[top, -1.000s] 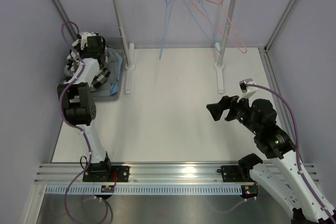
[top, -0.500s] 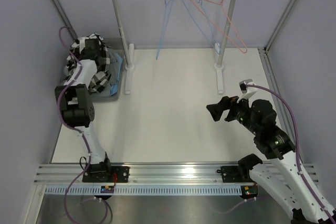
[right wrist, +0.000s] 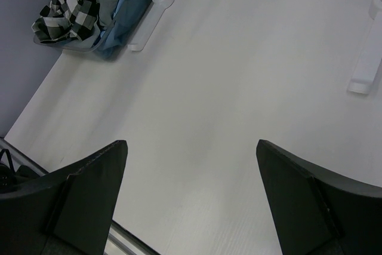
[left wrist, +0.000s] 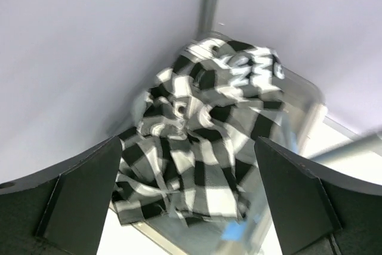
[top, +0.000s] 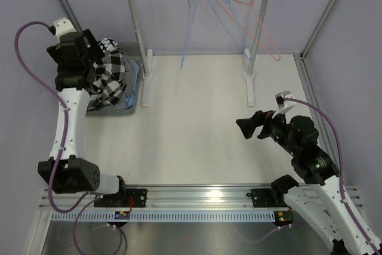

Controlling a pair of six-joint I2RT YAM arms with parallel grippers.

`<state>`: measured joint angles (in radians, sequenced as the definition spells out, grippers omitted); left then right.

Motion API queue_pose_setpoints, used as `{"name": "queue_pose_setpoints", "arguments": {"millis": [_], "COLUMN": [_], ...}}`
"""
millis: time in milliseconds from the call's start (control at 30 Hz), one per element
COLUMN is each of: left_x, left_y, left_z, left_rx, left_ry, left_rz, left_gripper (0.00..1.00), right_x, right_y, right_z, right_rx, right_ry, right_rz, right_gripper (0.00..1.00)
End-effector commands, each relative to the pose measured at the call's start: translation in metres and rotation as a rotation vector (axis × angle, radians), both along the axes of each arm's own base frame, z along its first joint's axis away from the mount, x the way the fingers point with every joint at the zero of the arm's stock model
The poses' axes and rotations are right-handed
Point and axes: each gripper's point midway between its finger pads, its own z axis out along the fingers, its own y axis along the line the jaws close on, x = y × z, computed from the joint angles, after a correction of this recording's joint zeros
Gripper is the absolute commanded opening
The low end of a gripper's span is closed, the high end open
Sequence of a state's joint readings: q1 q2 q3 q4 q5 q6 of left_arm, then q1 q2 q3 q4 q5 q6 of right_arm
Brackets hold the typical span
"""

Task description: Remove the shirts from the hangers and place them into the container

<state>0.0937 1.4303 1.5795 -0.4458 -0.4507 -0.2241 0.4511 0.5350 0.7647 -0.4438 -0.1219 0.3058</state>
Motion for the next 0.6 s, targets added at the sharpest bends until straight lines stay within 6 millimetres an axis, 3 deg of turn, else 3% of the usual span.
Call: {"name": "queue_pose_setpoints", "arguments": {"millis": [0,100,133,167,233,267,333,367,567], "left_x": [-0.018,-0.055,-0.066,-0.090,-0.117,-0.141,-0.164,-0.183,-0.235], "left_y": [-0.041,-0.066,-0.071,-0.076,-0.085,-0.089,-0.095,-0.105,-0.125], "left_z": [-0.006,0.008,0.001,0.019,0.021,0.025,0.025,0.024,-0.007], "left_rx": [-0.106,-0.155,-0.172,-0.161,-0.156,-0.138,-0.109,-0.108,-0.081], "left_ry": [0.007,-0.050,-0.041,-0.096,-0.113,-0.154,-0.181,-0.210,-0.132], "left_rz": [-0.197,-0.302,-0.316,-0.338,-0.381,-0.399,-0.434,-0.482,-0.588], "left_gripper": [0.99,0.99,0.99,0.99,0.99,0.99,0.99,0.99,0.99], "right_x": [-0.001,-0.005,-0.006,-0.010,-0.013,-0.017,-0.020,-0.023,-0.040], "right_y": [-0.002,-0.010,-0.013,-0.019,-0.031,-0.042,-0.058,-0.067,-0.100], "right_z": [0.028,0.046,0.053,0.066,0.080,0.093,0.099,0.111,0.129], "right_rx": [0.024,0.029,0.029,0.030,0.017,0.018,0.002,0.010,-0.006], "right_ry": [-0.078,-0.105,-0.117,-0.134,-0.161,-0.181,-0.182,-0.205,-0.248], "right_rz": [0.000,-0.033,-0.047,-0.064,-0.114,-0.156,-0.229,-0.271,-0.389], "right_gripper": [0.99,0.99,0.99,1.00,0.99,1.00,0.99,1.00,0.99]}}
